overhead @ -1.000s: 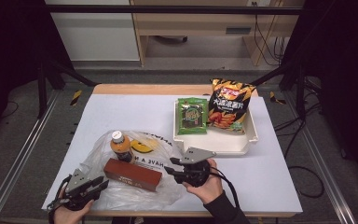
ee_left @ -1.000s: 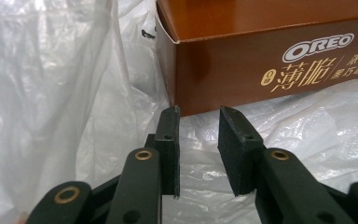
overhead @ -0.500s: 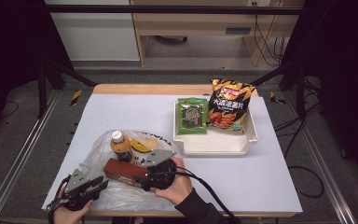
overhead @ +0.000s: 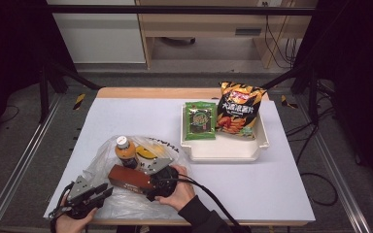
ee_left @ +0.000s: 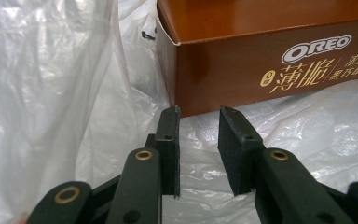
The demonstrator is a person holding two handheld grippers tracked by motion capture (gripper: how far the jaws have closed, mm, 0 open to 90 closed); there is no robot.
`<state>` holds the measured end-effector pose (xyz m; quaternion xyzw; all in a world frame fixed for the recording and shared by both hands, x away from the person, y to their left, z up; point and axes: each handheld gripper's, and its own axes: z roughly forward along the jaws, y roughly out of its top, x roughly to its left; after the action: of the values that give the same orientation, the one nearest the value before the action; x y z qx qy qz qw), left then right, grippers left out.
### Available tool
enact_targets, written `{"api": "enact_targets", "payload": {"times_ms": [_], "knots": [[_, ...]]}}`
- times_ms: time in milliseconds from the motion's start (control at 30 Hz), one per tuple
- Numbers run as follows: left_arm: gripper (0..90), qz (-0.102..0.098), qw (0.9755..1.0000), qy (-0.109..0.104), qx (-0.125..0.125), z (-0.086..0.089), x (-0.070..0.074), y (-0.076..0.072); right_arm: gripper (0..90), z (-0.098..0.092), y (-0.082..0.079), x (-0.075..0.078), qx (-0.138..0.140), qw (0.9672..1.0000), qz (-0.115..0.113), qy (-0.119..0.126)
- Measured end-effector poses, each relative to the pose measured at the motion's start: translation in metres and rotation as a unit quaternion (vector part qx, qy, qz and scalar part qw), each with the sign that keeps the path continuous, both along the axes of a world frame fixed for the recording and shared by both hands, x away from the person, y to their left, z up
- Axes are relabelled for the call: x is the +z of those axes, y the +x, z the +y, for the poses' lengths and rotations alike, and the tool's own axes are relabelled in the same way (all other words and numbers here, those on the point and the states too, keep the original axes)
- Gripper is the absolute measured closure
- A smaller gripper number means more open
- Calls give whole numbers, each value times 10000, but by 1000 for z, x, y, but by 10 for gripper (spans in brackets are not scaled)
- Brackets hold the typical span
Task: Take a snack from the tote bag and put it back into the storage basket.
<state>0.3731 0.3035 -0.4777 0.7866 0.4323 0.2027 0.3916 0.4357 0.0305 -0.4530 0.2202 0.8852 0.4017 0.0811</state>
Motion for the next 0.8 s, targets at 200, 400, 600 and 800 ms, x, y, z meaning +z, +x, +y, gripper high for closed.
{"api": "enact_targets", "payload": {"times_ms": [200, 400, 600, 800], "knots": [[692, 3, 10000, 1, -5, 0, 0, 0, 376, 4, 4, -7, 125, 9997, 207, -90], [693, 7, 10000, 11, -3, 0, 0, 0, 427, 3, 5, -5, 294, 9992, 234, -111], [693, 11, 10000, 10, -2, 0, 0, 0, 436, 1, 2, 0, 387, 9992, 81, -31], [692, 10, 10000, 15, 2, 0, 0, 0, 436, -1, -5, 15, 526, 9981, -41, 313]]}}
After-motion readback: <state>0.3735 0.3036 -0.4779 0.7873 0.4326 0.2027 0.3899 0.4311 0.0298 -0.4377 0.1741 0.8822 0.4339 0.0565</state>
